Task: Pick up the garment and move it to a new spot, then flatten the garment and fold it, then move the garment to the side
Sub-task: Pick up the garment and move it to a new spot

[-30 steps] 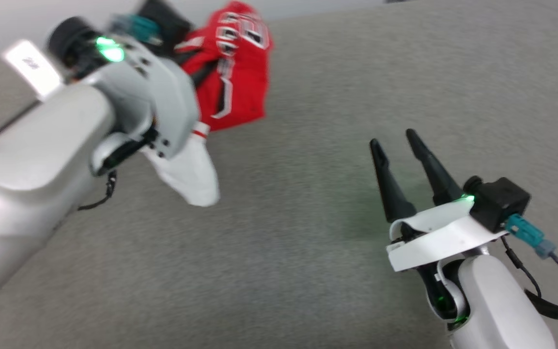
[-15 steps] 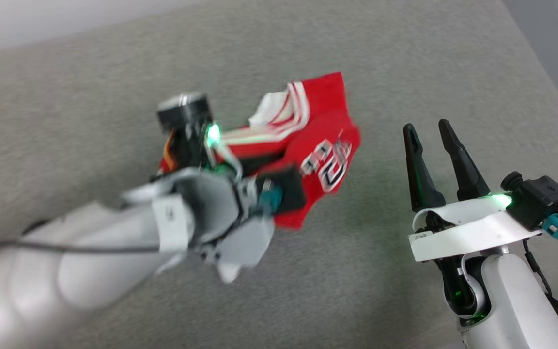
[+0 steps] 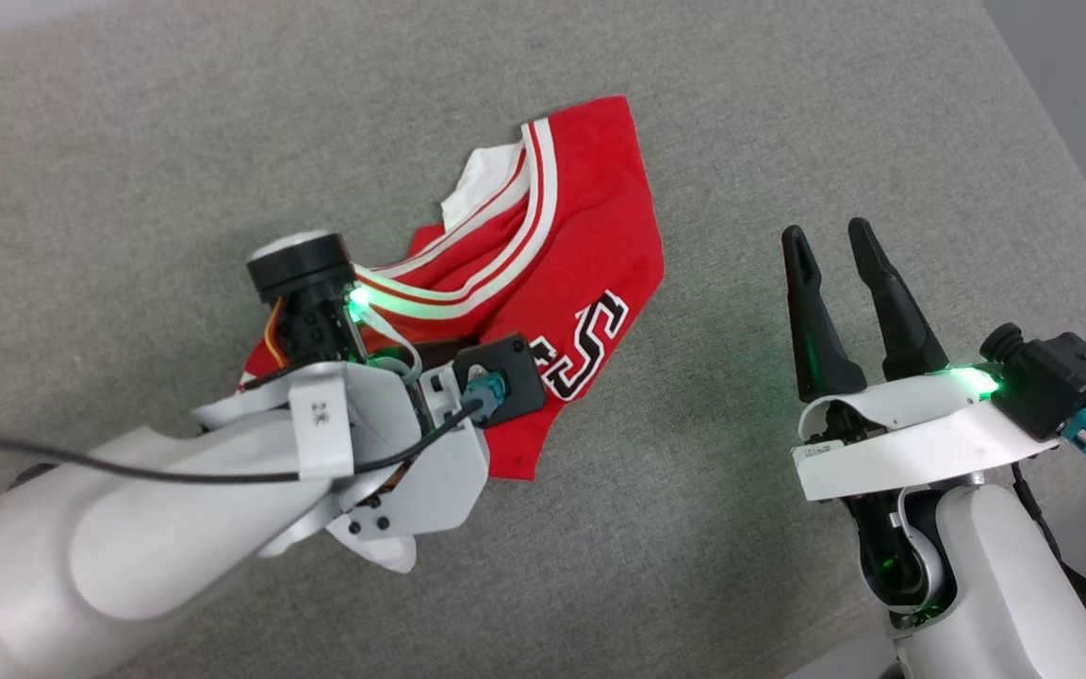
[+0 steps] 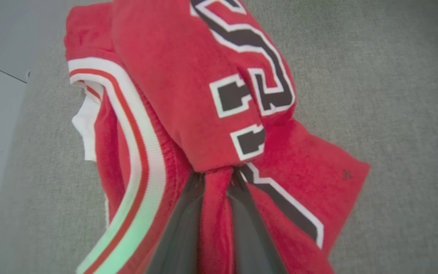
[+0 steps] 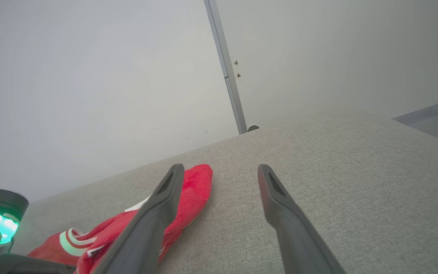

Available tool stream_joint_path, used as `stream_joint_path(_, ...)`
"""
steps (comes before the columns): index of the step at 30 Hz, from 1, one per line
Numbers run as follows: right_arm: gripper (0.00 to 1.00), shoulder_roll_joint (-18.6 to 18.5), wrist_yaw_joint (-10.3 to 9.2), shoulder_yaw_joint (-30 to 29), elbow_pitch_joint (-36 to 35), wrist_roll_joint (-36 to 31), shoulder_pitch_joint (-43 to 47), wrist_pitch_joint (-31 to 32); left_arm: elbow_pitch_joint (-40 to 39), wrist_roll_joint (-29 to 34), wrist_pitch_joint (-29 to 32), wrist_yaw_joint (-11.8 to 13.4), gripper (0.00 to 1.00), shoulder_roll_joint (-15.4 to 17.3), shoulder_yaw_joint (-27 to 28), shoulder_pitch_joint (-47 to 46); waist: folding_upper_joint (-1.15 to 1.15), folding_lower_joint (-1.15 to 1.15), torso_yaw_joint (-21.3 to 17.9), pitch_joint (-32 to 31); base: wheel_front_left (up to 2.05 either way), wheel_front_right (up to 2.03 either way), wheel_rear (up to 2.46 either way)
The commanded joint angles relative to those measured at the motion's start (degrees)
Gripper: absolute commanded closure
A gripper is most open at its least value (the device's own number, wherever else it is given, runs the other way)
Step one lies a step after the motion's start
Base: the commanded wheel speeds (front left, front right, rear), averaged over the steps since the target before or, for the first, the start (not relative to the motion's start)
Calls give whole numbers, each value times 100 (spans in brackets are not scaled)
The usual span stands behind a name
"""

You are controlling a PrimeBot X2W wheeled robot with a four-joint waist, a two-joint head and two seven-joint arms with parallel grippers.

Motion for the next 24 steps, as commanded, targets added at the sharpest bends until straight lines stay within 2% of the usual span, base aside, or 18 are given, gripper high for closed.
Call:
stream_joint_path(1, 0, 16, -6, -4, -26, 12, -54, -4, 32, -62, 58, 13, 100, 27, -21, 42, 0, 0, -22, 57, 0, 0, 0)
stream_joint_path(5, 0, 17, -6, -35, -29, 7, -80, -4, 90, -225, 169, 12, 100, 27, -35, -19, 0, 0, -28, 96, 0, 0, 0)
stream_joint_path(6, 0, 16, -6, -55, -15, -17, -63, -4, 118, -256, 142, 12, 92, 6, -35, -21, 0, 0, -9, 76, 0, 0, 0)
stream_joint_path(7, 0, 15, -6, -75, -3, -48, -39, -4, 141, -278, 102, 13, 70, -20, -34, -45, 0, 0, 21, 49, 0, 0, 0)
stream_joint_path(8, 0, 16, -6, -98, 12, -80, -15, -4, 157, -265, 52, 13, 43, -54, -29, -67, 0, 0, 63, 12, 0, 0, 0)
stream_joint_path(9, 0, 17, -6, -111, 30, -119, 7, -3, 182, -226, -4, 13, 6, -83, -29, -76, 0, 0, 114, -39, 0, 0, 0)
stream_joint_path(10, 0, 15, -6, -128, 47, -169, 26, -4, 233, -246, -103, 13, 0, -116, -23, -111, 0, 0, 176, -96, 0, 0, 0)
stream_joint_path(14, 0, 14, -6, -218, 137, -411, 103, -4, 663, -669, -866, 13, 0, -368, -5, -395, 0, 0, 503, -372, 0, 0, 0)
stream_joint_path(19, 0, 0, -6, -295, 279, -761, 231, -4, 1564, -1798, -2283, 13, 0, -687, -13, -691, 0, 0, 965, -754, 0, 0, 0)
stream_joint_path(24, 0, -194, -6, -336, 434, -926, 385, -4, 2005, -2615, -3174, 13, 0, -791, -16, -350, 0, 0, 1421, -1168, 0, 0, 0)
